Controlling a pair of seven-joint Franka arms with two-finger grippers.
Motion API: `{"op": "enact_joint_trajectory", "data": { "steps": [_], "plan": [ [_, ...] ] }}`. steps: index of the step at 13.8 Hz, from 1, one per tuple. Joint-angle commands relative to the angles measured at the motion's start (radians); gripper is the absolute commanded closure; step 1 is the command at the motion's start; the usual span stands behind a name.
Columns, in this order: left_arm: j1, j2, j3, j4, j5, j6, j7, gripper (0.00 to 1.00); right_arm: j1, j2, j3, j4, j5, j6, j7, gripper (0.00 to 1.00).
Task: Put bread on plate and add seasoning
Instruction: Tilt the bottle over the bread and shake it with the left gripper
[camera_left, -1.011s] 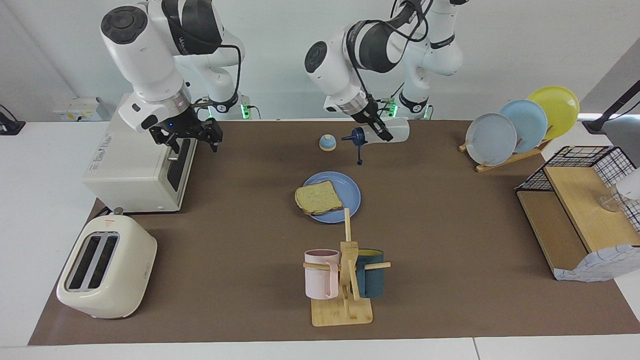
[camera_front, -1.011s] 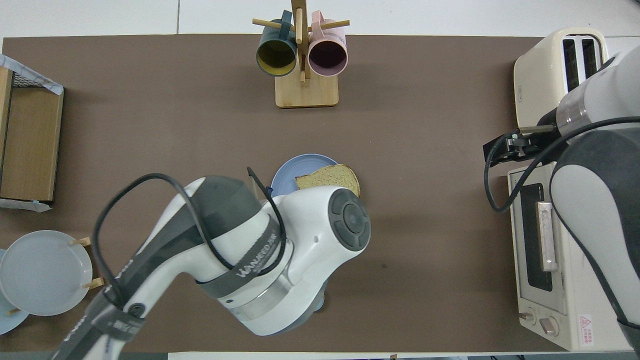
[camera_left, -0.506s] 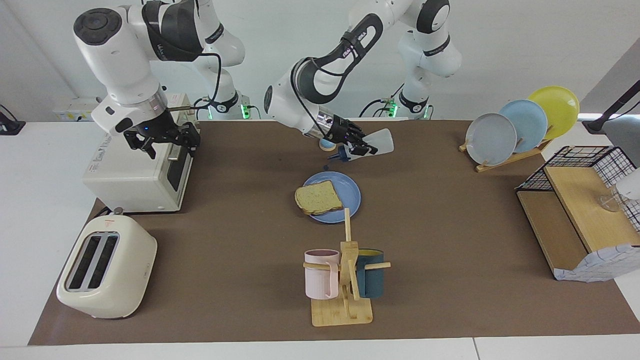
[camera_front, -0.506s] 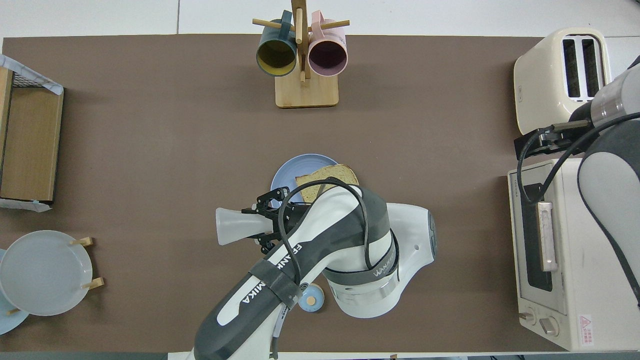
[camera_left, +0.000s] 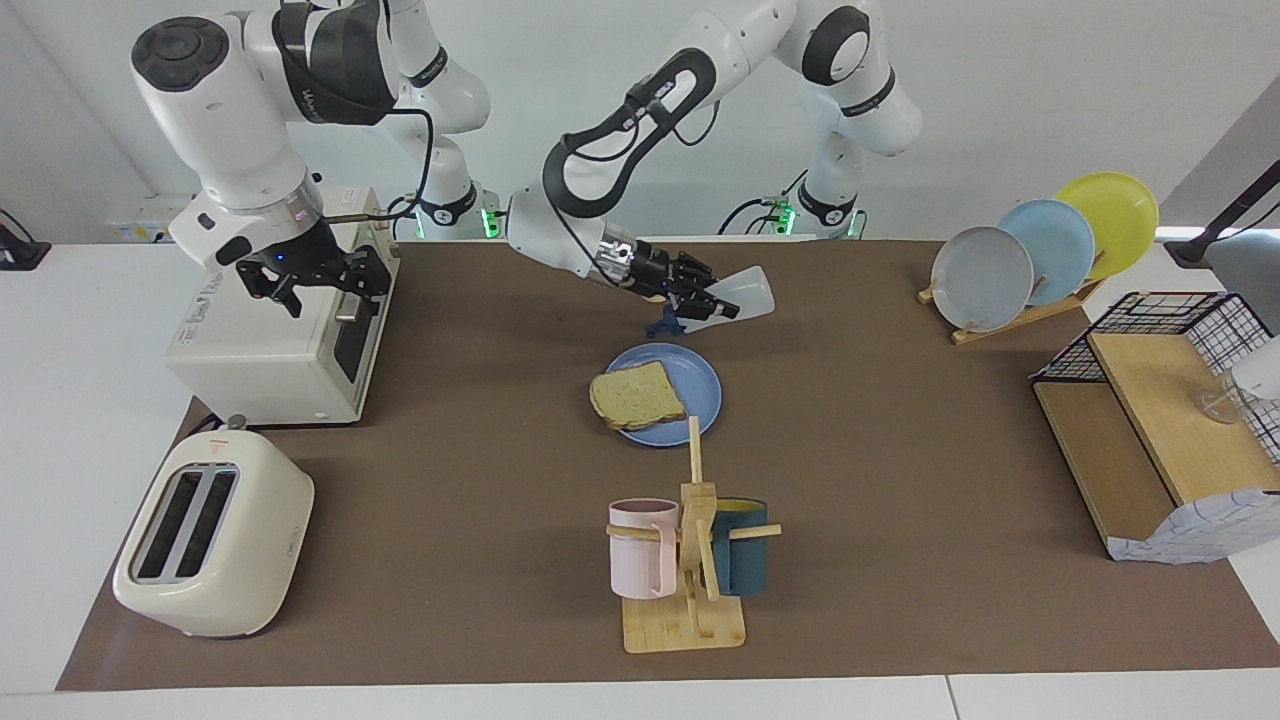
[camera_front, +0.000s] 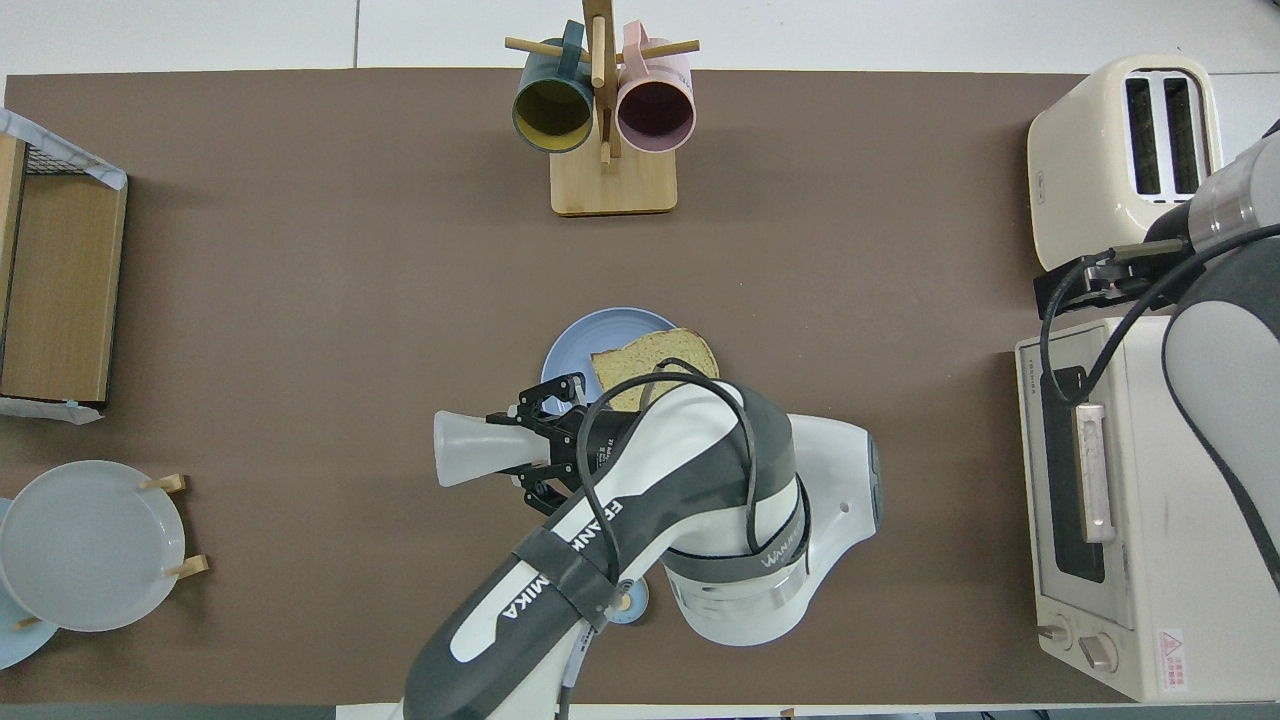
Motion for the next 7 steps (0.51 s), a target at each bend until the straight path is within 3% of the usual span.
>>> {"op": "enact_joint_trajectory", "data": {
  "steps": [1, 7],
  "plan": [
    [-0.007, 0.048, 0.011, 0.044, 0.103, -0.023, 0.036, 1.0, -0.014, -0.012, 0.002, -0.018, -0.013, -0.002, -0.023, 0.0],
    [0.0, 0.057, 0.012, 0.044, 0.169, 0.042, 0.038, 1.0, -0.015, -0.021, 0.002, -0.016, -0.015, -0.005, -0.037, 0.0]
  ]
}}
